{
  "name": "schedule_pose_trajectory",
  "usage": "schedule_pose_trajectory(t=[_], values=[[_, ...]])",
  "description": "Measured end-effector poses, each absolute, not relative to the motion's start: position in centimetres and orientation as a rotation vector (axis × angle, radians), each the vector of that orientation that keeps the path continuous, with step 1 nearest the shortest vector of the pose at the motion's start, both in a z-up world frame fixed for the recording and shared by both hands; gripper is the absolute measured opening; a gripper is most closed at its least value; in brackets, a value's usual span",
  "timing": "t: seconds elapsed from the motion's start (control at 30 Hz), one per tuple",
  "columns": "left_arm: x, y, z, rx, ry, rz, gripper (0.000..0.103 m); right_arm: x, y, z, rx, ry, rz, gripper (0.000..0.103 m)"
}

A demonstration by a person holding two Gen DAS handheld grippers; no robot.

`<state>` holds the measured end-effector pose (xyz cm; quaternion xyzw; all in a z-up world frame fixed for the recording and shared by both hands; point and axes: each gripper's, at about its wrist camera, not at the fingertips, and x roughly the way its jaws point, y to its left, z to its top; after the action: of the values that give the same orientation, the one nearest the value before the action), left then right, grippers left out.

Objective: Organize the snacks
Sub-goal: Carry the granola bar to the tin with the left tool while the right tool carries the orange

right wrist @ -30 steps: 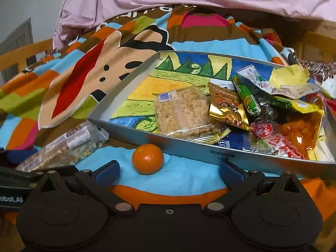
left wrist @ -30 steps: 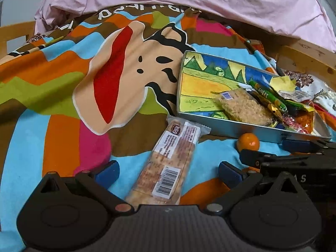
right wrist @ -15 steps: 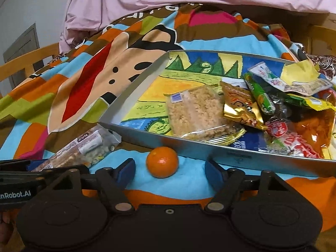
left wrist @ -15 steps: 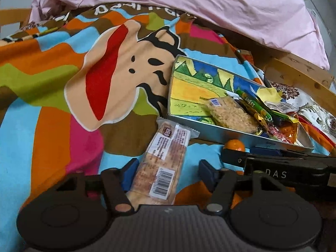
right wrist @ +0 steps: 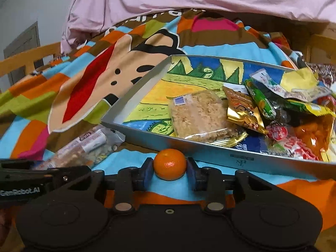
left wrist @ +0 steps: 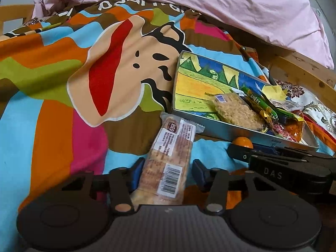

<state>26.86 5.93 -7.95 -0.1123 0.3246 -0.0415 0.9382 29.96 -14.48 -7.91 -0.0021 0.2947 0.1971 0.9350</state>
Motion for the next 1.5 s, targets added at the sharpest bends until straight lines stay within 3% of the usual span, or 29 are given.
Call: schedule_pose_trajectory(t=[0.23, 0.47, 0.83, 1.5], values=[[26.4, 4.8, -7.4, -0.242, 0.727, -0.075, 0.042, 26.9, -17.0, -6.5, 0.029, 0.609, 0.39, 0.036], [25.3, 4.3, -5.9, -0.431, 0.789, -0.087, 0.041, 23.3, -19.9, -3.6, 0.05, 0.564, 0.367, 0.036], [18.4, 0.6, -3.8, -0.577, 0.709, -0.147, 0.041, 17.1, -25.0, 0.1, 0.072, 0.498, 0.354, 0.036], [15.6, -7.5, 4.4, -0.372, 0.52, -0.109, 0.041, 13.5, -31.3, 5.8, 0.143, 0.342, 0.378, 0.036]])
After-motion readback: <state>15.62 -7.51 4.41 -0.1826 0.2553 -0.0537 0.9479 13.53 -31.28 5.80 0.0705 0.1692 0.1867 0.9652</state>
